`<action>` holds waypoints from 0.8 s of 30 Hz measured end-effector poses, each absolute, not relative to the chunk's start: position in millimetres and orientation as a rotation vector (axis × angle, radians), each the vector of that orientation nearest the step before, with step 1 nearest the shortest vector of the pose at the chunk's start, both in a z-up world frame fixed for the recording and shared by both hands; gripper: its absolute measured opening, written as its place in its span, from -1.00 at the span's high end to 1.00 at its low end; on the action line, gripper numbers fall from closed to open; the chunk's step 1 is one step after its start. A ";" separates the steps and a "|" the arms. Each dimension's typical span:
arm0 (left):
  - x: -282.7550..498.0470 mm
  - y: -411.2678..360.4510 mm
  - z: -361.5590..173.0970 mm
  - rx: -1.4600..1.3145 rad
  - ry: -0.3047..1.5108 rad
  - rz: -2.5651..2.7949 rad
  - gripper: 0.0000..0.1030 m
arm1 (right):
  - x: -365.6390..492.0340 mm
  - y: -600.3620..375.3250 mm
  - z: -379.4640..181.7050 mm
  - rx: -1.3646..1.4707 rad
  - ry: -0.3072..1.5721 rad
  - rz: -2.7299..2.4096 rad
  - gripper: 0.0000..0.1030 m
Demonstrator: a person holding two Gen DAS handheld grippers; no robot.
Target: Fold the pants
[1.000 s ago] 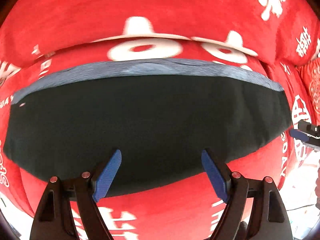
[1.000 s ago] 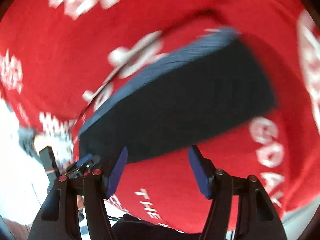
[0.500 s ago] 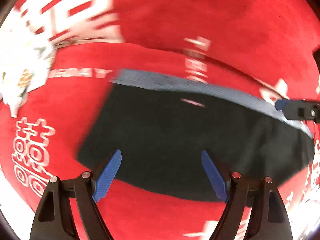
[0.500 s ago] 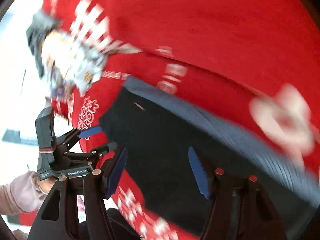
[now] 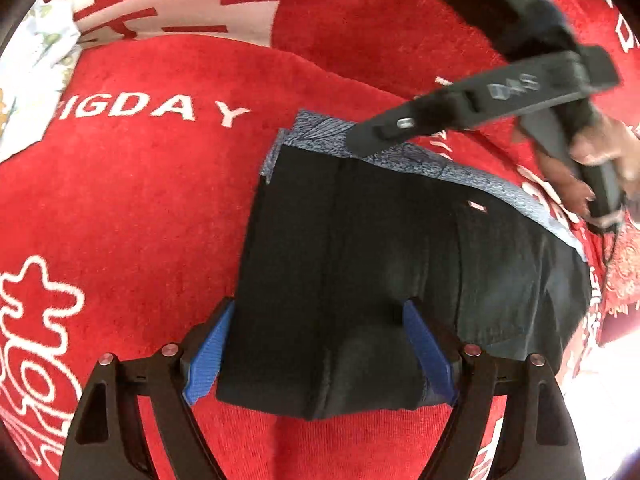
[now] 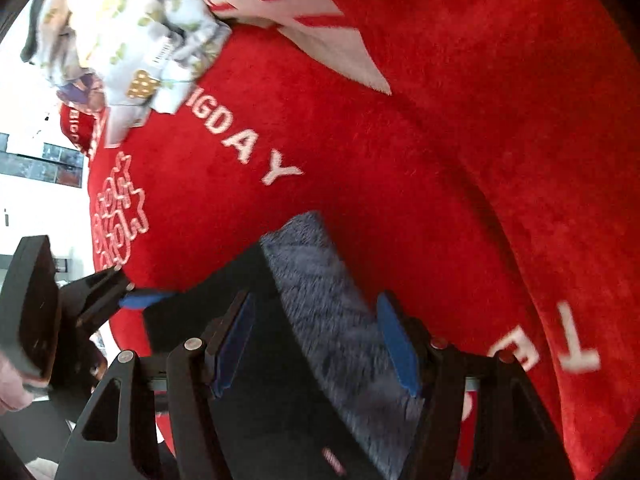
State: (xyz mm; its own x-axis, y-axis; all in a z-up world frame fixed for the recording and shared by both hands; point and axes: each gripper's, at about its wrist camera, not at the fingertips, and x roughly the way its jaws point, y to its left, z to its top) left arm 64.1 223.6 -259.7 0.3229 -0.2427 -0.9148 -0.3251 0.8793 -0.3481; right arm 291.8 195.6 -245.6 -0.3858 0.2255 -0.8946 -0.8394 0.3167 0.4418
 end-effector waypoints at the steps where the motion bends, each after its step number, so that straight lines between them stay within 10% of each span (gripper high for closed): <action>1: 62.9 225.0 -260.3 -0.541 1.253 0.048 -0.61 | 293.0 196.9 -252.6 -0.574 1.596 1.287 -0.13; 5: 51.7 227.8 -255.8 -0.552 1.235 0.045 -0.51 | 291.6 199.6 -239.5 -0.524 1.587 1.331 0.84; 24: 24.4 231.7 -239.1 -0.545 1.235 0.183 -0.51 | 275.7 208.8 -238.0 -0.539 1.590 1.357 0.85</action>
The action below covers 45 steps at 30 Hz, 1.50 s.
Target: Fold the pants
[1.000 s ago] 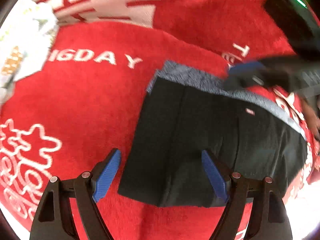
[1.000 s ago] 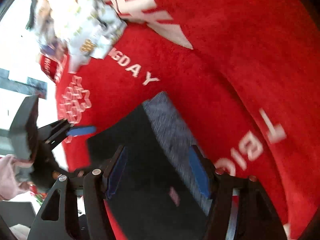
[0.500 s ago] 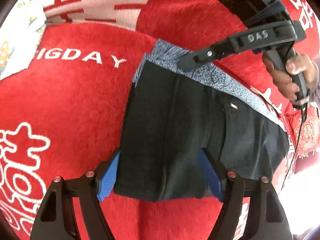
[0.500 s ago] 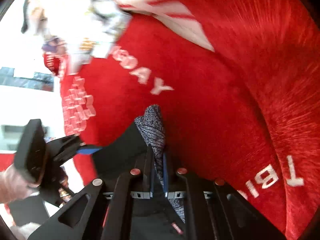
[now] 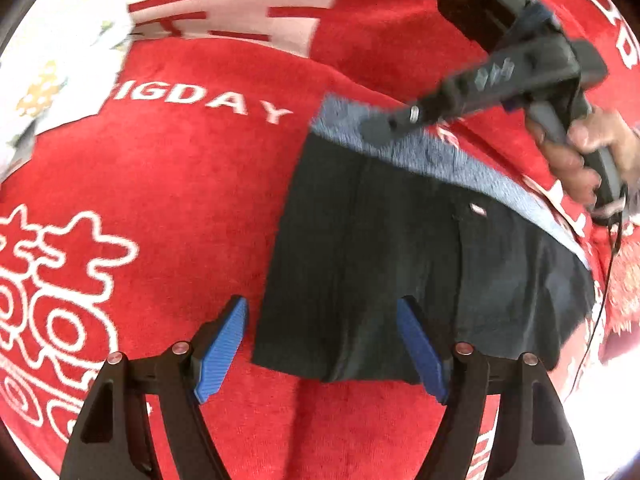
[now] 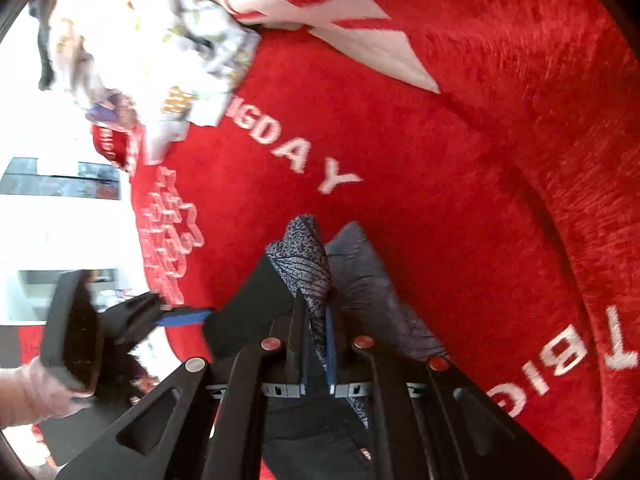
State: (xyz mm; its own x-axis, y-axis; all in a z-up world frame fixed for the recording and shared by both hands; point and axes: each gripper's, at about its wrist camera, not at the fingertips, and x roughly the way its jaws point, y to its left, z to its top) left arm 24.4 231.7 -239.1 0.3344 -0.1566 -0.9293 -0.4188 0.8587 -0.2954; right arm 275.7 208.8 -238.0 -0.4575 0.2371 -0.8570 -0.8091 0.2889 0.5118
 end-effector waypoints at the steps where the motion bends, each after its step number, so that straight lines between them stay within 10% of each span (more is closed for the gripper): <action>1: 26.1 233.9 -236.0 -0.553 1.227 0.202 -0.51 | 268.8 213.0 -246.1 -0.601 1.573 1.343 0.85; 26: 138.6 210.0 -232.2 -0.388 1.259 0.425 -0.65 | 331.2 -35.4 -211.8 0.069 1.523 0.782 0.54; 30: 125.3 156.3 -202.3 -0.368 1.254 0.285 -0.65 | 297.2 -129.6 -191.4 0.296 1.578 0.769 -0.13; 45: 115.5 62.9 -228.0 -0.264 1.386 0.232 -0.69 | 228.2 -282.5 -264.2 0.859 1.658 0.475 -0.13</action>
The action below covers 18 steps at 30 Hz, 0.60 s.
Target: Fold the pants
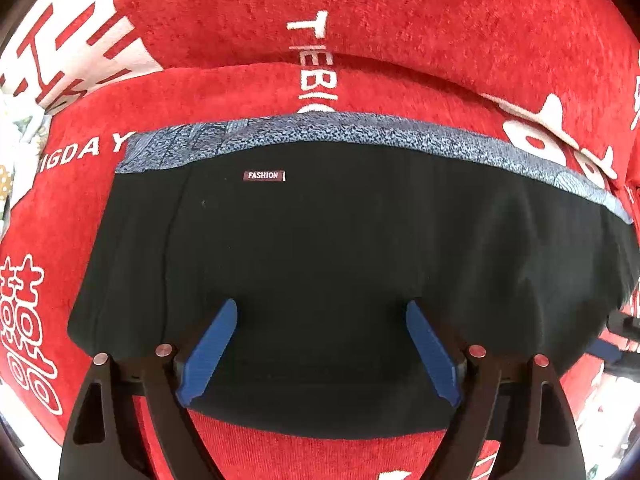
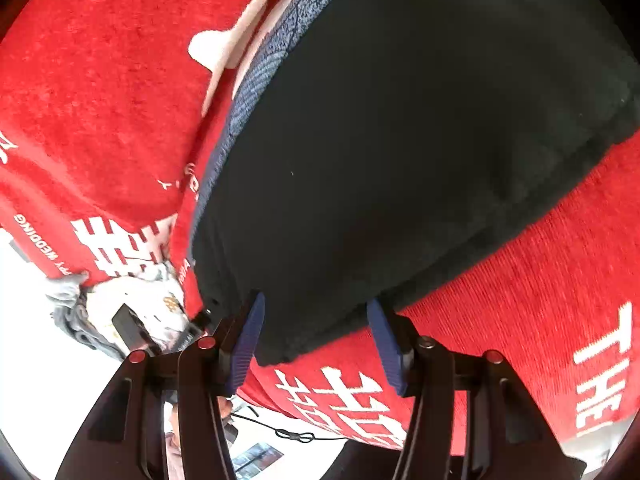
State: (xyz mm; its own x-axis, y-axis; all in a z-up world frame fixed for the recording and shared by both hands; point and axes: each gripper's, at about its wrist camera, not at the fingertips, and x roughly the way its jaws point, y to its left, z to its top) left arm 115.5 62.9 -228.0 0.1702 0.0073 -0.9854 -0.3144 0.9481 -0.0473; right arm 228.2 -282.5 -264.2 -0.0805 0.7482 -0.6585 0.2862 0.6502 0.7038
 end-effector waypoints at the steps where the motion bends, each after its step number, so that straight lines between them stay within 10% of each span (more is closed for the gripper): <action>1: 116.4 62.4 -228.1 -0.256 1.391 0.231 -0.69 | 229.1 -282.9 -267.1 0.868 1.665 0.468 -0.13; 5: 113.5 61.9 -230.8 -0.263 1.389 0.232 -0.69 | 230.0 -281.9 -271.1 0.882 1.661 0.480 0.13; 6: 113.6 61.6 -230.9 -0.260 1.388 0.231 -0.69 | 233.4 -282.3 -265.2 0.848 1.651 0.499 0.88; 18: 107.3 54.4 -229.0 -0.217 1.412 0.215 -0.70 | 215.7 -293.9 -252.7 0.648 1.656 0.483 0.82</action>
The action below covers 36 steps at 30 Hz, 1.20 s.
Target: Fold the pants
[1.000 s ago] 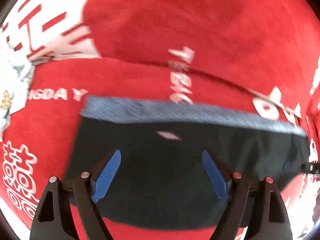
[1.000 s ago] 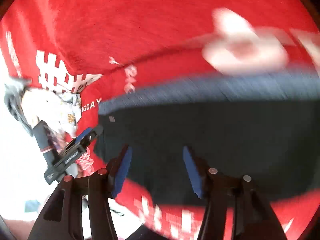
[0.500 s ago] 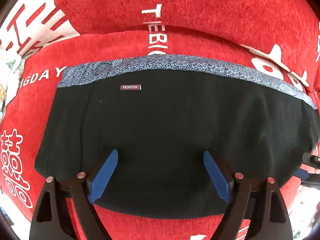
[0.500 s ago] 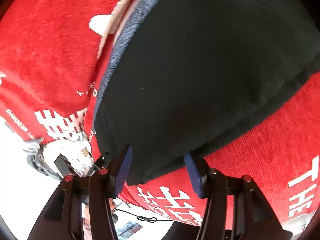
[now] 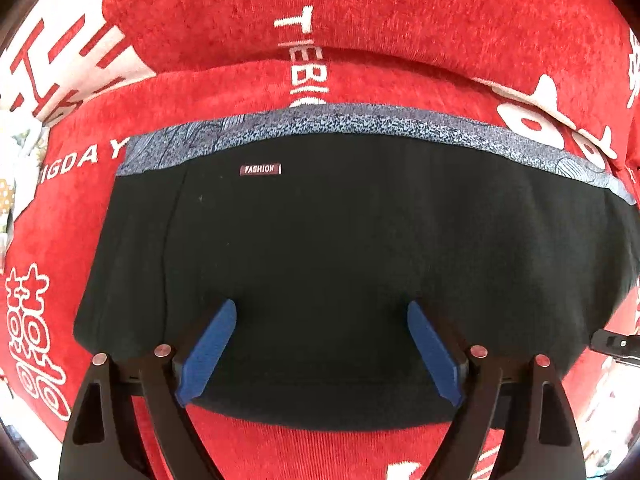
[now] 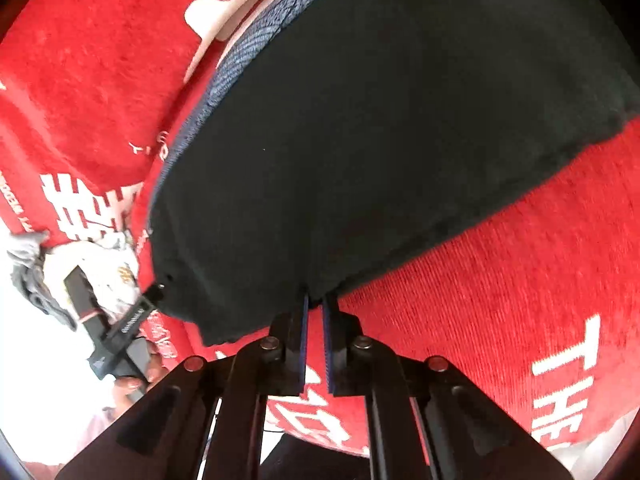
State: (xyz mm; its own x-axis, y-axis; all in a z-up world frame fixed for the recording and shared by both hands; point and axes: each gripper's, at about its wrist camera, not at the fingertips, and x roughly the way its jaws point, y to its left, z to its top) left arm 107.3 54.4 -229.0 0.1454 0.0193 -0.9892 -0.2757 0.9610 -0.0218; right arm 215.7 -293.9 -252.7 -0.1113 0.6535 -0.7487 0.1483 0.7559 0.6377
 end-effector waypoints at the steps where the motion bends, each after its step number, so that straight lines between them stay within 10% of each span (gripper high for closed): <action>1: 109.0 52.2 -225.4 -0.213 1.421 0.207 -0.70 | 218.1 -301.8 -246.6 0.643 1.643 0.473 0.81; 3: 110.2 43.9 -213.1 -0.199 1.405 0.182 -0.70 | 227.2 -323.8 -233.4 0.648 1.602 0.441 0.77; 7: 122.7 10.2 -190.1 -0.183 1.365 0.100 -0.70 | 249.1 -392.1 -230.6 0.758 1.532 0.263 0.00; 12: 148.1 -52.0 -195.4 -0.172 1.369 -0.004 -0.70 | 260.5 -438.3 -245.8 0.960 1.468 0.183 0.00; 15: 156.8 -81.0 -215.3 -0.166 1.418 -0.025 -0.70 | 266.1 -448.7 -263.9 0.998 1.507 0.141 0.20; 18: 152.8 -93.0 -227.9 -0.120 1.442 -0.001 -0.70 | 265.1 -451.3 -264.7 0.955 1.520 0.133 0.95; 23: 151.2 -99.3 -226.6 -0.066 1.464 -0.007 -0.70 | 248.6 -494.0 -271.0 0.914 1.531 0.053 0.99; 26: 159.0 -106.8 -214.8 -0.056 1.465 -0.012 -0.70 | 248.5 -513.6 -255.2 0.947 1.472 0.111 0.88; 30: 180.3 -134.8 -203.3 -0.039 1.430 -0.047 -0.70 | 265.5 -540.1 -244.8 0.944 1.394 0.098 -0.17; 33: 200.3 -159.7 -207.3 -0.051 1.423 -0.065 -0.70 | 283.0 -558.2 -258.1 1.011 1.376 0.082 -0.19; 35: 205.5 -173.1 -216.2 -0.057 1.438 -0.070 -0.70 | 289.9 -555.2 -270.2 1.045 1.406 0.094 0.15; 36: 205.3 -178.1 -222.7 -0.052 1.458 -0.067 -0.70 | 292.3 -552.2 -273.9 1.043 1.432 0.099 0.88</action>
